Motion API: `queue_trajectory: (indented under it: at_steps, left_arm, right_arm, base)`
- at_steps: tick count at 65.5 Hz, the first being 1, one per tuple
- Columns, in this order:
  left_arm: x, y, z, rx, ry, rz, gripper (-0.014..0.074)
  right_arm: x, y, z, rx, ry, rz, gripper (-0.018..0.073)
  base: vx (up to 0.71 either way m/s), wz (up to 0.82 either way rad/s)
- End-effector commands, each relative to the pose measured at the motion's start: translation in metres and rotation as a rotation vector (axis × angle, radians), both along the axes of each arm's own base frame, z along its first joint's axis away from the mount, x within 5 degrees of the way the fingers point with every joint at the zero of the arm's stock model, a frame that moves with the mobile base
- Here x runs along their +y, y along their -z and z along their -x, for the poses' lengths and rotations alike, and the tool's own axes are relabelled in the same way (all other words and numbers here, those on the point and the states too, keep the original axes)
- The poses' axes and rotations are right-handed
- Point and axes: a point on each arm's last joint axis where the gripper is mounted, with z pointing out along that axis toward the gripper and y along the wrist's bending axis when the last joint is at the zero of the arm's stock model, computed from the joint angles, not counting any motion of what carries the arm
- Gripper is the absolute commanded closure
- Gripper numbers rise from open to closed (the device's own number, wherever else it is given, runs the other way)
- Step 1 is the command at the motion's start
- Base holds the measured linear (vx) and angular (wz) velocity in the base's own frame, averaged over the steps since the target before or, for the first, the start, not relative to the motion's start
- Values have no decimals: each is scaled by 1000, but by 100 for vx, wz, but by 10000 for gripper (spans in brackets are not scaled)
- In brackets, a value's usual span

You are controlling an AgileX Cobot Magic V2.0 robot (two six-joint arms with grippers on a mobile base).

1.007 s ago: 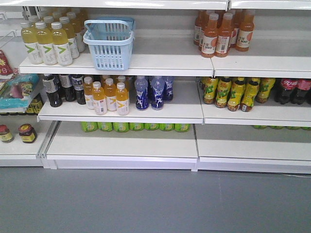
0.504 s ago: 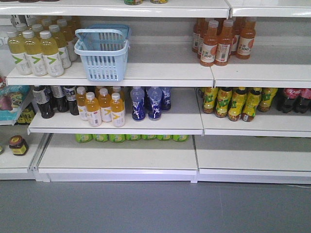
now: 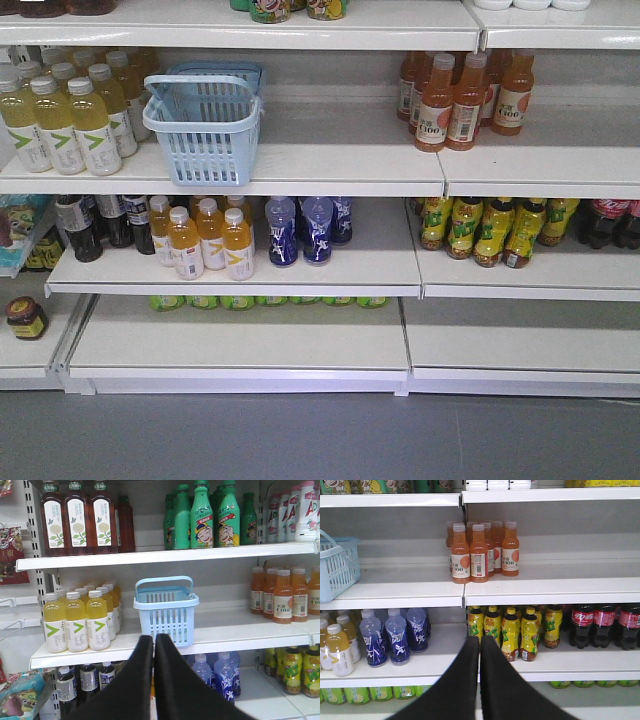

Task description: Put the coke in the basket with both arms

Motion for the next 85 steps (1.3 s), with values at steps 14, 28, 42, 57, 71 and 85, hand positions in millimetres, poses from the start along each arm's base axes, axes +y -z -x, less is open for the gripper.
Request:
queue_trajectory:
  at_steps: [14, 28, 42, 57, 71, 85]
  left_arm:
    - [-3, -5, 3, -78, 32, 8, 603]
    - [-3, -5, 3, -78, 32, 8, 603]
    - [-3, -5, 3, -78, 32, 8, 603]
    - [-3, -5, 3, -78, 32, 8, 603]
    - [-3, -5, 3, -78, 32, 8, 603]
    - [-3, -5, 3, -78, 32, 8, 603]
  right_arm:
    - [0, -3, 1, -79, 6, 18, 564]
    - [0, -3, 1, -79, 6, 18, 564]
    - [0, -3, 1, -79, 6, 18, 564]
    - [0, -3, 1, -79, 6, 18, 564]
    - [0, -3, 1, -79, 6, 18, 564]
    - [0, -3, 1, -79, 6, 18, 564]
  base:
    - [10, -1]
    - [9, -1]
    - [8, -2]
    - [8, -3]
    - [8, -3]
    - [8, -3]
